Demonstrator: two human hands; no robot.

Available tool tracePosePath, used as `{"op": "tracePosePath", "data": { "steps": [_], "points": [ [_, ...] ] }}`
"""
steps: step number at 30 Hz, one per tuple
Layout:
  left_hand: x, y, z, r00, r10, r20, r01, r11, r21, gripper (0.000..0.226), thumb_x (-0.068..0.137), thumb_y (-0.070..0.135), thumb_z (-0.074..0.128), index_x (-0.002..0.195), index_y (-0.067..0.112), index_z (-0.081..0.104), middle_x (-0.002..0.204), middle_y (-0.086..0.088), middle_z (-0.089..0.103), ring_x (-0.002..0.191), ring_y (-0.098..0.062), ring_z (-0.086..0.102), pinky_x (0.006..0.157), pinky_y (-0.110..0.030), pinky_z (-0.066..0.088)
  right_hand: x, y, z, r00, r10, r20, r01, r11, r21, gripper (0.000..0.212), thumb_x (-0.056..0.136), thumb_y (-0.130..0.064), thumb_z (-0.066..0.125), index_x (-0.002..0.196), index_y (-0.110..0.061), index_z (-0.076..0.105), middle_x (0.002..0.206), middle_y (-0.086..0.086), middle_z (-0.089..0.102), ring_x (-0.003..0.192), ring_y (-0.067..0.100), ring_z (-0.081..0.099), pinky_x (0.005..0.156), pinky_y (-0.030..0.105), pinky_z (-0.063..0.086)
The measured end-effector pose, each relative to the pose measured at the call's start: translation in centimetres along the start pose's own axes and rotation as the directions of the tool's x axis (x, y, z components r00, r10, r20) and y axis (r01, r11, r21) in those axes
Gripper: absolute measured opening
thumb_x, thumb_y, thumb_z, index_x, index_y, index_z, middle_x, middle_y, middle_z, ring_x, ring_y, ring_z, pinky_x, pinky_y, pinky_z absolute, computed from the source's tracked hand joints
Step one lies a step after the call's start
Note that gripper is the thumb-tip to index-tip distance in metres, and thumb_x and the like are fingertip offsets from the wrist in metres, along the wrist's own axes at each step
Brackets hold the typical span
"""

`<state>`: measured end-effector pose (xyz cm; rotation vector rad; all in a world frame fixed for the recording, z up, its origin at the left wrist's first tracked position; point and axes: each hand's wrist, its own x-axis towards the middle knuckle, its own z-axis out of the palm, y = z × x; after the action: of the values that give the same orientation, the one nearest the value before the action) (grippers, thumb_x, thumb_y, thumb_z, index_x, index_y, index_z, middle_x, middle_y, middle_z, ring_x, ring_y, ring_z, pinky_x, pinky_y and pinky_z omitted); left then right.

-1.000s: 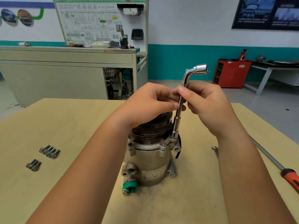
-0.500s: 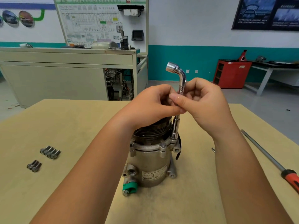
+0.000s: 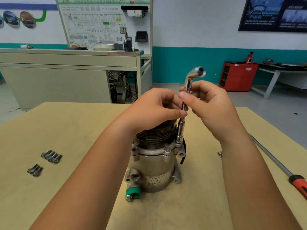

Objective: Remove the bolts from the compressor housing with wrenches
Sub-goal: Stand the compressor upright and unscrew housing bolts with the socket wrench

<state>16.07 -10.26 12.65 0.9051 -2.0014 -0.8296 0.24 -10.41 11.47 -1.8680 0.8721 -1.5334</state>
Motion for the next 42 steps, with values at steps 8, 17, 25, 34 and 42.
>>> {"op": "tracePosePath", "data": {
  "steps": [8,17,25,34,42],
  "points": [
    [0.08,0.01,0.24,0.999,0.002,-0.036,0.0,0.998,0.07,0.025,0.079,0.013,0.075,0.095,-0.002,0.063,0.06,0.015,0.055,0.061,-0.003,0.052,0.063,-0.016,0.045,-0.1,-0.09,-0.06,0.997,-0.027,-0.072,0.023,0.998,-0.06,0.02,0.076,-0.019,0.075,0.07,-0.024,0.056,0.065,-0.004,0.054,0.058,0.001,0.048,0.055,0.014,0.044],
    [-0.03,0.27,-0.1,1.0,-0.028,-0.006,0.027,1.0,-0.015,0.014,0.087,0.001,0.062,0.095,0.008,0.07,0.087,0.003,0.073,0.084,-0.006,0.068,0.08,-0.018,0.051,-0.2,-0.32,-0.21,0.998,-0.045,0.031,0.047,0.997,-0.062,0.011,0.091,-0.014,0.058,0.082,-0.02,0.062,0.053,-0.018,0.056,0.048,-0.004,0.049,0.048,0.005,0.035],
    [0.05,-0.11,-0.1,1.0,-0.004,-0.031,0.004,1.0,-0.009,0.012,0.083,0.007,0.069,0.094,0.001,0.068,0.079,-0.004,0.07,0.075,-0.012,0.064,0.078,-0.027,0.051,-0.06,-0.07,-0.25,0.999,-0.048,-0.021,0.047,0.999,-0.023,0.011,0.078,-0.029,0.071,0.079,-0.026,0.061,0.062,-0.008,0.057,0.054,-0.002,0.051,0.051,0.009,0.041],
    [0.08,-0.03,0.07,0.999,-0.007,-0.032,0.008,1.0,0.006,0.016,0.081,0.012,0.073,0.091,0.002,0.065,0.071,0.002,0.063,0.071,-0.013,0.058,0.075,-0.032,0.051,0.0,0.03,-0.13,0.997,-0.075,0.003,0.075,0.993,-0.096,0.018,0.083,-0.019,0.068,0.073,-0.026,0.056,0.057,-0.013,0.056,0.055,-0.001,0.051,0.053,0.011,0.042],
    [-0.01,0.12,-0.17,0.999,-0.025,-0.02,0.025,1.0,0.008,0.014,0.086,0.002,0.063,0.089,0.013,0.072,0.085,-0.002,0.074,0.082,-0.014,0.068,0.085,-0.028,0.052,-0.12,-0.25,0.08,0.992,-0.069,0.103,0.079,0.992,-0.098,0.011,0.086,-0.031,0.05,0.084,-0.027,0.059,0.05,-0.018,0.054,0.048,-0.001,0.048,0.048,0.007,0.034]
  ]
}}
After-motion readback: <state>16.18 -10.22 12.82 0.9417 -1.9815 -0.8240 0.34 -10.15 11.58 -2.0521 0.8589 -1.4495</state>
